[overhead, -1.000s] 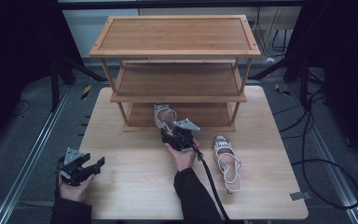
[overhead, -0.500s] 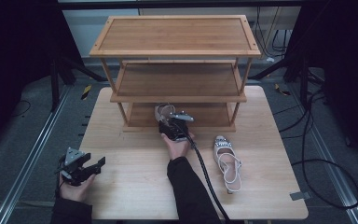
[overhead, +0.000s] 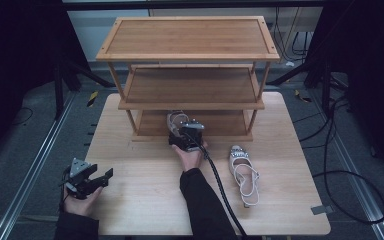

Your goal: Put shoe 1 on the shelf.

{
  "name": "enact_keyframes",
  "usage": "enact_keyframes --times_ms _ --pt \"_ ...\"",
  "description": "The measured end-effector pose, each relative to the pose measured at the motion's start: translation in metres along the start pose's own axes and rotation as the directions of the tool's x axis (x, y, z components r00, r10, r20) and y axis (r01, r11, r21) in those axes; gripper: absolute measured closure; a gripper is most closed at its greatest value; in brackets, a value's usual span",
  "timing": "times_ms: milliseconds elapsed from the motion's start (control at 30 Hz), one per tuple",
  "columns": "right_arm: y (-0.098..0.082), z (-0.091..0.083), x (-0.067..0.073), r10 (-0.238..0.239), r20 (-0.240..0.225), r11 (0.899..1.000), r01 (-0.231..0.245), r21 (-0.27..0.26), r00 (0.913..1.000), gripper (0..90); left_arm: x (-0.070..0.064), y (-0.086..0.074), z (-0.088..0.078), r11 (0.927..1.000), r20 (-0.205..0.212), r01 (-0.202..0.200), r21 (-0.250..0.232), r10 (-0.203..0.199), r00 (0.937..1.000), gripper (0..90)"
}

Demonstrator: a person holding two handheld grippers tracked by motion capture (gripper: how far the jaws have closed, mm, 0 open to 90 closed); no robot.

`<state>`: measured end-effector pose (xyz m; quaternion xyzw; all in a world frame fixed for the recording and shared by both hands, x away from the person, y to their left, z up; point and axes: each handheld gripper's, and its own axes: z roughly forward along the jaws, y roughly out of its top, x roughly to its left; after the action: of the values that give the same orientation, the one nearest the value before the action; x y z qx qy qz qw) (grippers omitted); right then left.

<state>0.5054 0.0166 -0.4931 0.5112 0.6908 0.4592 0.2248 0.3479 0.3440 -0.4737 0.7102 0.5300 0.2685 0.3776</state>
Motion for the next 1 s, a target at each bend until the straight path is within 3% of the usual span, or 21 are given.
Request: enact_keyframes --times_ms 200,367,467,533,767,833,867,1000 --pt "-0.001 -0.029 -0.005 -0.044 -0.032 0.999 0.043 -0.015 0.9985 19.5 0.0 0.0 0.0 1.0 -0.002 -0.003 0.001 0.003 1.0 32.7" --pt "-0.019 -0.044 -0.006 -0.094 -0.038 0.995 0.094 0.014 0.9949 26.5 -0.002 0.0 0.0 1.0 0.0 -0.009 0.002 0.009 1.0 32.9" --pt "-0.028 -0.042 -0.007 -0.098 -0.048 0.994 0.1 0.052 0.9941 34.1 -0.002 0.0 0.0 0.9999 0.0 -0.01 0.004 0.01 1.0 33.1" --pt "-0.032 -0.038 -0.008 -0.095 -0.05 0.992 0.099 0.079 0.9942 44.4 -0.002 0.0 0.0 1.0 0.0 -0.007 0.003 0.007 1.0 33.1" --pt "-0.029 -0.026 -0.009 -0.081 -0.042 0.991 0.085 0.101 0.9958 71.8 -0.001 0.0 0.0 1.0 0.002 -0.005 0.002 0.005 1.0 33.5" --pt "-0.028 -0.024 -0.006 -0.083 -0.035 0.99 0.086 0.114 0.996 75.1 -0.001 0.0 0.0 1.0 0.003 -0.003 0.0 0.003 1.0 33.6" --pt "-0.028 -0.023 -0.005 -0.106 -0.026 0.988 0.108 0.113 0.994 77.3 -0.001 0.0 0.0 1.0 0.003 -0.004 0.001 0.004 1.0 33.6" --pt "-0.028 -0.02 0.002 -0.091 -0.046 0.99 0.095 0.102 0.9948 77.1 -0.001 0.0 0.0 1.0 0.004 -0.004 0.001 0.004 1.0 33.7"
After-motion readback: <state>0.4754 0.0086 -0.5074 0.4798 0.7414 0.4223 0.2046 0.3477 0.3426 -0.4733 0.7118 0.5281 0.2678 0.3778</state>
